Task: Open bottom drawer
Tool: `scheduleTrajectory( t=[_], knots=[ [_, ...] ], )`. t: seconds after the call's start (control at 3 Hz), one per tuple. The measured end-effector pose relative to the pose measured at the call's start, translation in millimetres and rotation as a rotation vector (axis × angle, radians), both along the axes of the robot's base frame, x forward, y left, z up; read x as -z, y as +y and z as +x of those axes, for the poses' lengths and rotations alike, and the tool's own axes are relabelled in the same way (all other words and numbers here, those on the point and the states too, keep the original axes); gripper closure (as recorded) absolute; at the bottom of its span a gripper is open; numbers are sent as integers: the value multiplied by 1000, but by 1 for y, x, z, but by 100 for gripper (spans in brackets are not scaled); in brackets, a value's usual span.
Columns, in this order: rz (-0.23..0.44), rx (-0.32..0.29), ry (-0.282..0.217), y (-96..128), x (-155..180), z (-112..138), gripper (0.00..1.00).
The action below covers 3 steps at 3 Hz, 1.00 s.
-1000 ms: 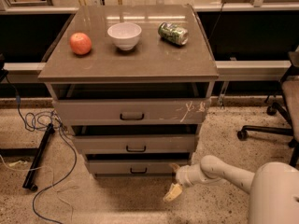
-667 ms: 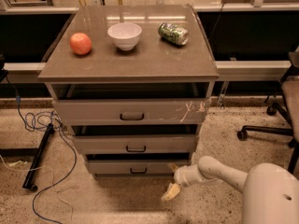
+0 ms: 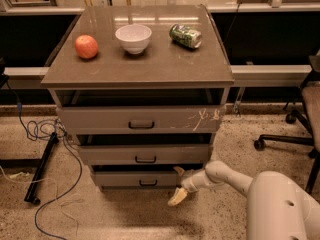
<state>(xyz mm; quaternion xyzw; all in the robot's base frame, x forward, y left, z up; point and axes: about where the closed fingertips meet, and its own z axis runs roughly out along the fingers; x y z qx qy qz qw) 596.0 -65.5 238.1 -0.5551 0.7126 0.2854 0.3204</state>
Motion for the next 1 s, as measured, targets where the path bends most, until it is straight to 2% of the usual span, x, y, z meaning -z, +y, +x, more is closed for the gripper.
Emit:
scheduleTrajectory(
  t=[0.67,1.0],
  knots=[
    [-4,0,-23,4,14,18,0],
    [3,1,-23,11,38,30,0]
  ],
)
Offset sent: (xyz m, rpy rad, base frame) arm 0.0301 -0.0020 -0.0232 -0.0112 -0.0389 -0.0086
